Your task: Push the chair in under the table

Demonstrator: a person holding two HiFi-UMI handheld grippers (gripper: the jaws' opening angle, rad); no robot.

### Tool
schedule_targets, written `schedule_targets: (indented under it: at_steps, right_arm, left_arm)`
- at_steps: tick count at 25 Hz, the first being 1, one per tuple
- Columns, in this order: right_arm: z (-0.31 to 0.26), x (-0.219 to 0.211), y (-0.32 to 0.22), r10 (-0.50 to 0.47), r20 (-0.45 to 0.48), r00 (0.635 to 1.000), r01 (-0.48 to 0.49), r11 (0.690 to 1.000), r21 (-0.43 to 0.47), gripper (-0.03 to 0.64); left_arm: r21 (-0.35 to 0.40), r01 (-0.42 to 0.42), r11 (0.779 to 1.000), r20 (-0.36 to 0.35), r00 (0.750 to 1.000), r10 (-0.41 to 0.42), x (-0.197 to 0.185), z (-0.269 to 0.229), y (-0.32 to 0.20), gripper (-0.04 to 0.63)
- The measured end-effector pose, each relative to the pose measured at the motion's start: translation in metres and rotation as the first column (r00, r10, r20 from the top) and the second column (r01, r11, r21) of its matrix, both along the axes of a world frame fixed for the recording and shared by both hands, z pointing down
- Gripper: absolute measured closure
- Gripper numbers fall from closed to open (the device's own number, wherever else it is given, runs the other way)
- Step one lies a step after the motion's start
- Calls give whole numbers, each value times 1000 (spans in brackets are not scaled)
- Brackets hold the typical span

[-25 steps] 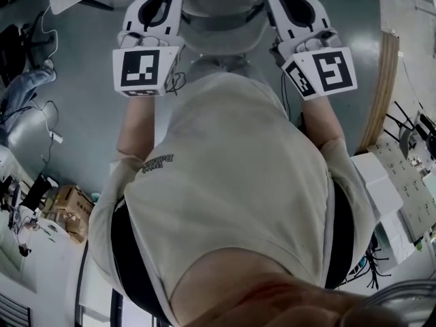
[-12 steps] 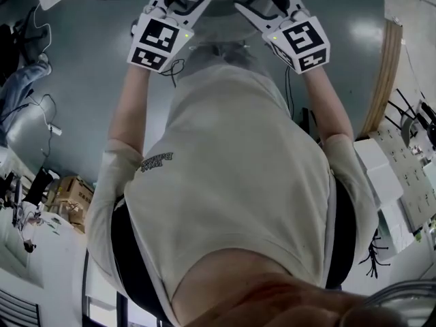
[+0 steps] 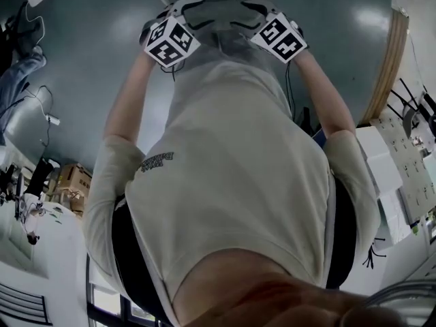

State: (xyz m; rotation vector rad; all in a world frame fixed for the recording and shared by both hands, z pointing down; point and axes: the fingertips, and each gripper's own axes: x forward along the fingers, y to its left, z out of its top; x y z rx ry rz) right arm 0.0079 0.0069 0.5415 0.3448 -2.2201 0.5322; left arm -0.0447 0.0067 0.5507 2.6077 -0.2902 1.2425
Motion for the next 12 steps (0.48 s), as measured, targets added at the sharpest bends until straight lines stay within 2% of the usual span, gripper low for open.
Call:
schedule_targets:
  at_steps: [2,4,8,12]
  right_arm:
    - [16,-2,11,-40,-16,999,39,999,-25,351]
    - [33,-5,23,-95,-38,995,94,995,-41,343]
    - [66,-8,47,-241,-125,962,240,971,-26,324]
    - [94,-10,61,-343,-216,914,350,937,-3,319]
  left_arm:
    - [-31,-31,999,32,999,32,-3,22,14,365]
    - [-33,-99,995,90,991,102,-7,44,26,353]
    - [-25,-272,962,215,938,271,-13,84,50,325]
    - [-50,-369,928,292,883,367,-24,115,63,310]
